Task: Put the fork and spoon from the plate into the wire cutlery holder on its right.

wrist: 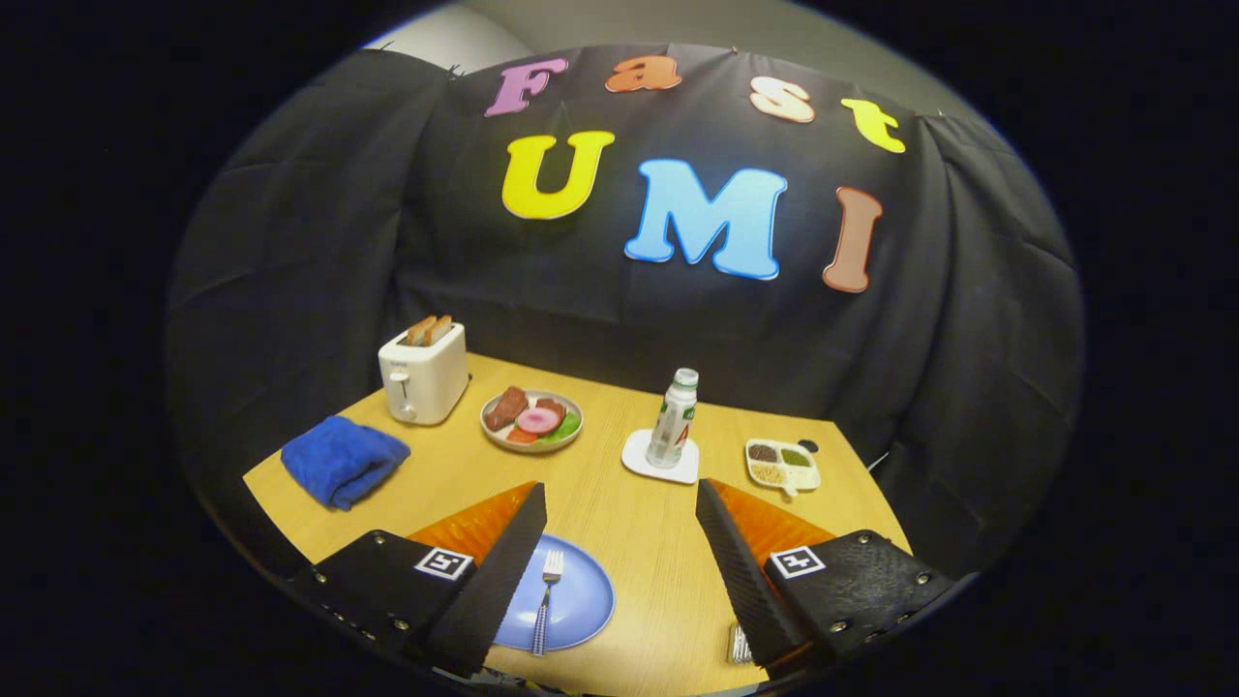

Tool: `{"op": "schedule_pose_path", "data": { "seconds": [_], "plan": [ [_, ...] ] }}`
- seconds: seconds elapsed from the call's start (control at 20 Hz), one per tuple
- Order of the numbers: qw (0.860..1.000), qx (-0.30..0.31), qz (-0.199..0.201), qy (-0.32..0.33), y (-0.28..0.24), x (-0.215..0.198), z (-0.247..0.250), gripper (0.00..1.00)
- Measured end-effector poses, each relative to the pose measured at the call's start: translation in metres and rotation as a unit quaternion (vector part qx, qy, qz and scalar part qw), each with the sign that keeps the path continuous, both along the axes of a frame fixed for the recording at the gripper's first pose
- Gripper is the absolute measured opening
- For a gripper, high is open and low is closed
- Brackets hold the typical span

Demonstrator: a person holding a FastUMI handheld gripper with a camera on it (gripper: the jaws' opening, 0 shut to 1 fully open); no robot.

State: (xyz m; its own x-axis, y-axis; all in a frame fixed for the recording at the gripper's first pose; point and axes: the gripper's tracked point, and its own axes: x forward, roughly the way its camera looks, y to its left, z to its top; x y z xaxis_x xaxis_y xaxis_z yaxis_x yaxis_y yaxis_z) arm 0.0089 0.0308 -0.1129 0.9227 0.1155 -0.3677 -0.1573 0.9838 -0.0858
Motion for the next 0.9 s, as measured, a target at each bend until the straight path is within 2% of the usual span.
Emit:
{"op": "schedule_pose_path", "data": {
  "seconds": [0.4, 0.6, 0.8, 0.85, 0.9],
  "plan": [
    [0.993, -0.014, 0.025, 0.118, 0.02, -0.013, -0.068, 0.96],
    [0.977, -0.035, 0.045, 0.206, 0.026, -0.032, -0.115, 0.96],
    [0.961, -0.046, 0.06, 0.265, 0.034, -0.044, -0.149, 0.95],
    [0.958, -0.046, 0.061, 0.277, 0.035, -0.045, -0.154, 0.93],
    [0.955, -0.041, 0.059, 0.287, 0.035, -0.046, -0.16, 0.86]
  ]
}}
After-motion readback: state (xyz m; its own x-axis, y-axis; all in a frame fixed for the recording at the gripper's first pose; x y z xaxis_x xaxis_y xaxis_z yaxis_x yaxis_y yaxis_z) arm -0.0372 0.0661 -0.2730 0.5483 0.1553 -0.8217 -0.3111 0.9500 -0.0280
